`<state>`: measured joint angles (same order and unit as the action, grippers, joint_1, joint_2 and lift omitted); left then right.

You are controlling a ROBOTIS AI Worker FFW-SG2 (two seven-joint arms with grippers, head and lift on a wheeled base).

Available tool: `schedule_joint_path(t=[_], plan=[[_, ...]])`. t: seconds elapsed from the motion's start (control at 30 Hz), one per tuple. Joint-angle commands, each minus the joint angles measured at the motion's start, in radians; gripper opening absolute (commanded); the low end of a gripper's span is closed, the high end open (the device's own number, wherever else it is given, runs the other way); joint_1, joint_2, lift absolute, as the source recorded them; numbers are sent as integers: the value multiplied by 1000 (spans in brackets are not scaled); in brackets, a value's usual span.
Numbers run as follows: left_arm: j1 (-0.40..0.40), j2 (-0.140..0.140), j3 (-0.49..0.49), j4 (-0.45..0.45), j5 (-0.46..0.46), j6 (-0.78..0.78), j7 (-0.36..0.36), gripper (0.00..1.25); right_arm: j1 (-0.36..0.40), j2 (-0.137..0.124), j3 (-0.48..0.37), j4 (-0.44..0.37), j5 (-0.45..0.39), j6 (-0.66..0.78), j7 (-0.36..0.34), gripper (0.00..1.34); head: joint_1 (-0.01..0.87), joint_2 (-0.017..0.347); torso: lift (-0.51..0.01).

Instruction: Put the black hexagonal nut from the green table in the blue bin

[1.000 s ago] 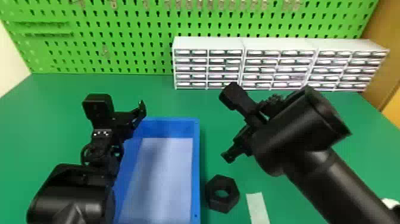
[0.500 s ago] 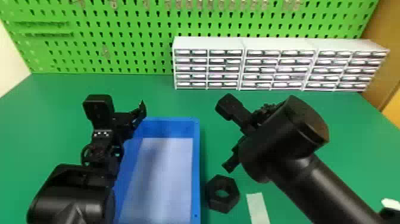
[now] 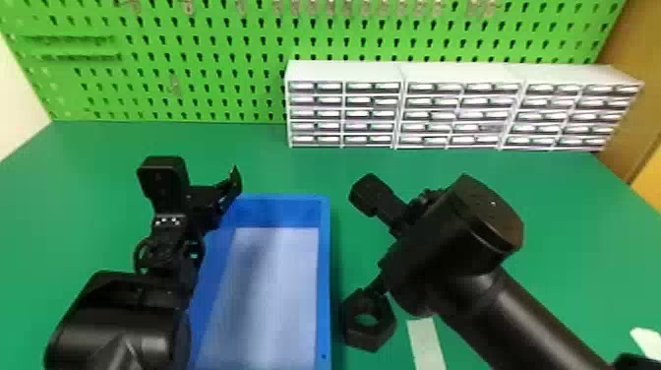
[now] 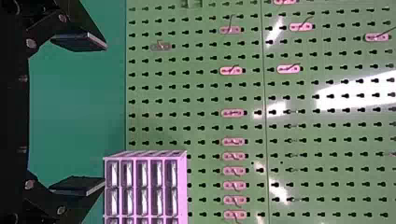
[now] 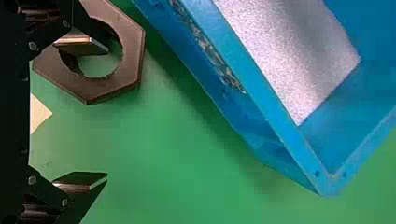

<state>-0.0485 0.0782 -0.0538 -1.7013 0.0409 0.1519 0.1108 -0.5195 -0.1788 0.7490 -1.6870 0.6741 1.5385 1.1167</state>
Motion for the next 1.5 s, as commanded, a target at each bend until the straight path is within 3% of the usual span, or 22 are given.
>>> schedule_joint_path(t=[0.0,0.7,1.47], plan=[[-1,0,-1,0,-1,0,0,1002,1,7,7,18,2,-1,0,1012,686,51,-96],[-5,0,-4,0,-4,2,1,1002,-4,19,13,119,-2,-60,-2,1012,686,51,-96],[-7,0,-4,0,-6,0,0,1000,6,32,15,142,-7,-78,-8,988,686,51,-96]])
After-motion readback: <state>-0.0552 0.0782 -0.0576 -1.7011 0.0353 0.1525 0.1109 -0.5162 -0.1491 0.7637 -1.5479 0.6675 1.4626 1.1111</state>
